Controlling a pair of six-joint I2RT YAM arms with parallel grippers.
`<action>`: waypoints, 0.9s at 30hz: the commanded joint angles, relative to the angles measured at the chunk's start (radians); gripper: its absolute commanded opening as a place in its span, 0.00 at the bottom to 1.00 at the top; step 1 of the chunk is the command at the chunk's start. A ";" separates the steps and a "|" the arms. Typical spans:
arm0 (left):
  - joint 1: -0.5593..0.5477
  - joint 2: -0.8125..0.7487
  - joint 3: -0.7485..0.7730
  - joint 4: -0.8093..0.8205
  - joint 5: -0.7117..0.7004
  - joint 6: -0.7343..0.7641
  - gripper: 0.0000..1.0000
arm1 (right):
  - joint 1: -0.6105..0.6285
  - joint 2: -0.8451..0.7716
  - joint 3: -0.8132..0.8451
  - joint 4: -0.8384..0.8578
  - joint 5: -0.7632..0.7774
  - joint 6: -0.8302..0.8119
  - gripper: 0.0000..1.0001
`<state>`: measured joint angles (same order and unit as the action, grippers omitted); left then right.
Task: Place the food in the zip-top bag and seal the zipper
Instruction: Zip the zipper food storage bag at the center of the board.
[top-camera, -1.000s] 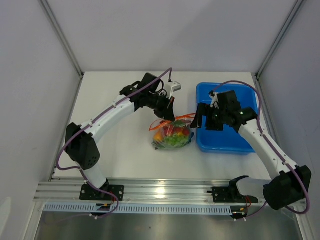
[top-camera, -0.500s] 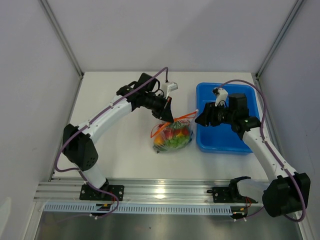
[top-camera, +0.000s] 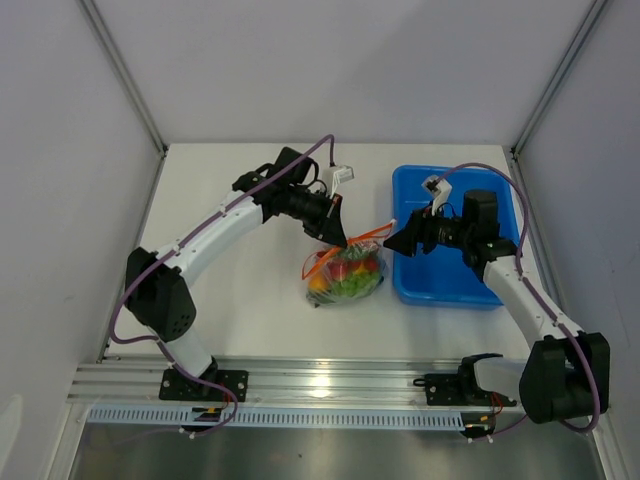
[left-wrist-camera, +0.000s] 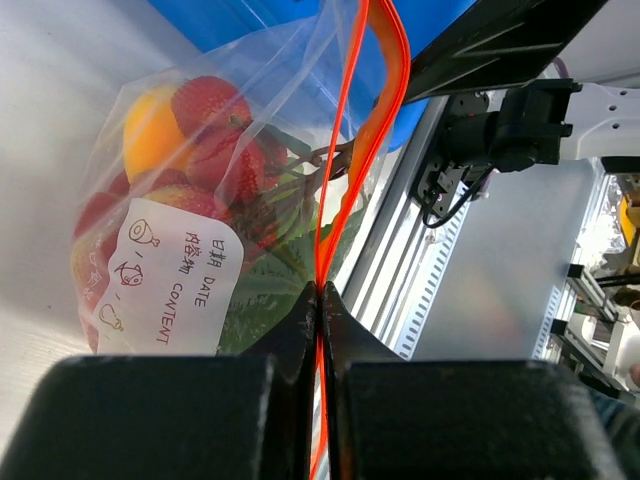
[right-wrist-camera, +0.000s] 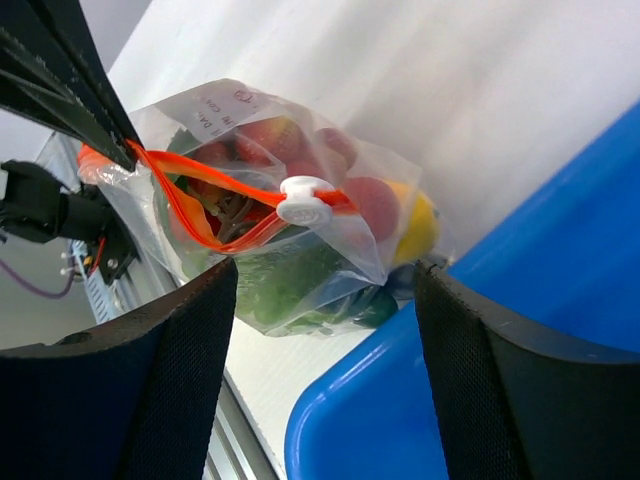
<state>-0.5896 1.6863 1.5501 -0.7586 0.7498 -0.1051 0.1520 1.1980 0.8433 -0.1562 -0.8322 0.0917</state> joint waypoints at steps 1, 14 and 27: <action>0.010 -0.020 0.007 0.018 0.060 -0.022 0.00 | -0.005 0.012 -0.027 0.131 -0.111 -0.014 0.72; 0.013 -0.017 -0.024 0.028 0.097 -0.053 0.01 | -0.012 0.121 -0.067 0.402 -0.212 0.075 0.69; 0.033 -0.023 -0.065 0.053 0.129 -0.082 0.01 | -0.009 0.118 -0.092 0.515 -0.252 0.128 0.70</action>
<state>-0.5682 1.6867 1.4956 -0.7353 0.8406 -0.1692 0.1436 1.3216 0.7425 0.2836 -1.0523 0.2203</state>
